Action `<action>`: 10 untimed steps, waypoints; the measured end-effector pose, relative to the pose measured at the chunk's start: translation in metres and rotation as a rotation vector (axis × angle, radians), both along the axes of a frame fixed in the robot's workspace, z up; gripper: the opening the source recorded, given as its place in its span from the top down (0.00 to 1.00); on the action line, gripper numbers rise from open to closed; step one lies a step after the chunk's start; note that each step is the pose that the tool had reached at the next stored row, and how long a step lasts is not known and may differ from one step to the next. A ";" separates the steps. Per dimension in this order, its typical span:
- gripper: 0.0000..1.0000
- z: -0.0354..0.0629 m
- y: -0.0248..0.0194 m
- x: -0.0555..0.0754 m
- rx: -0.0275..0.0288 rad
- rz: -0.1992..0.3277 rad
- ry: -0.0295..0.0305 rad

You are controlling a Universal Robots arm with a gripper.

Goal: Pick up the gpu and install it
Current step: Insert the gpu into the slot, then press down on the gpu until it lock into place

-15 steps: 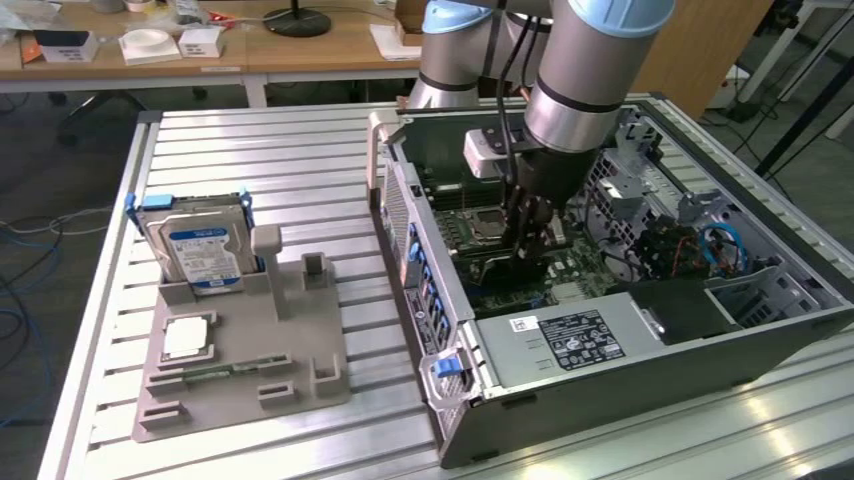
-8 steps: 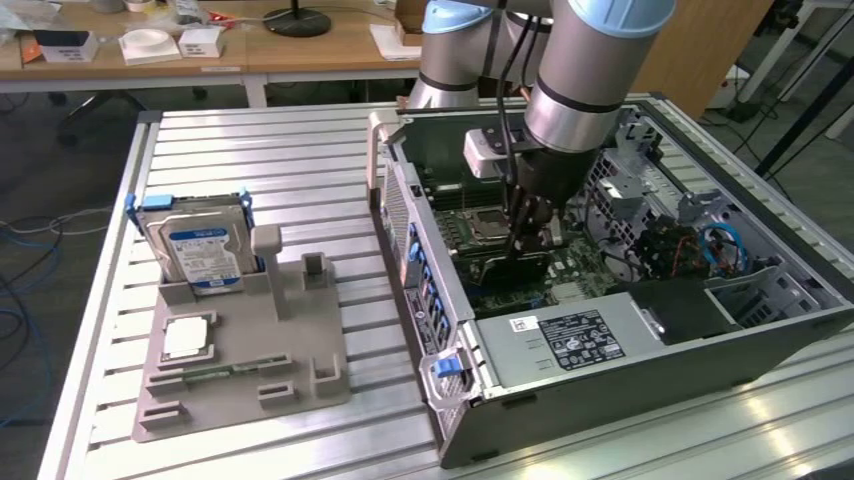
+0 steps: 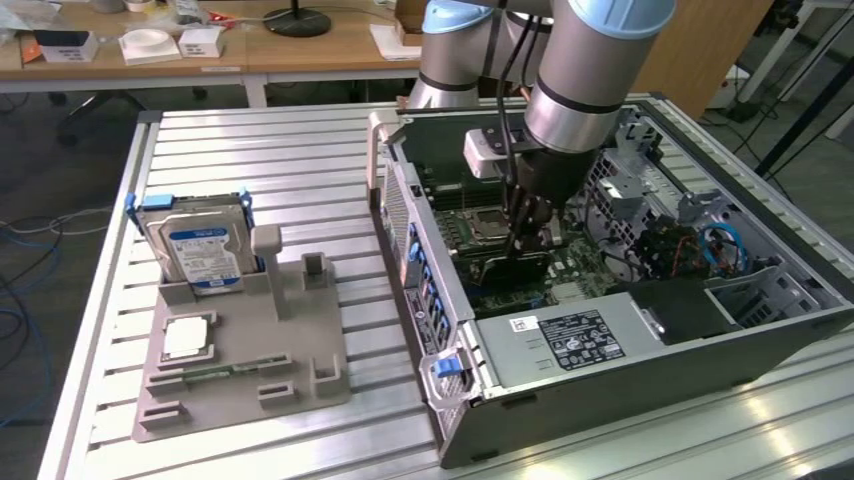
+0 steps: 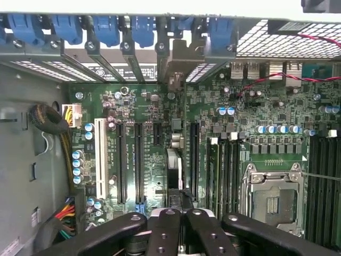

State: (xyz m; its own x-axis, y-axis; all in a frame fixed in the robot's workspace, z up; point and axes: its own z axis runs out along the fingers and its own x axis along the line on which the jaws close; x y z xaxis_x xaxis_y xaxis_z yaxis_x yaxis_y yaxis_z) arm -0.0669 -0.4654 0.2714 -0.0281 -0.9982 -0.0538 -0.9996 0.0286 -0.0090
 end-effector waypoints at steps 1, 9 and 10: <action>0.89 0.0000 0.0000 0.000 0.0010 0.000 -0.0001; 0.89 0.0000 0.0000 0.000 0.0088 0.000 -0.0017; 0.89 -0.0001 -0.0001 0.000 0.0094 0.000 -0.0019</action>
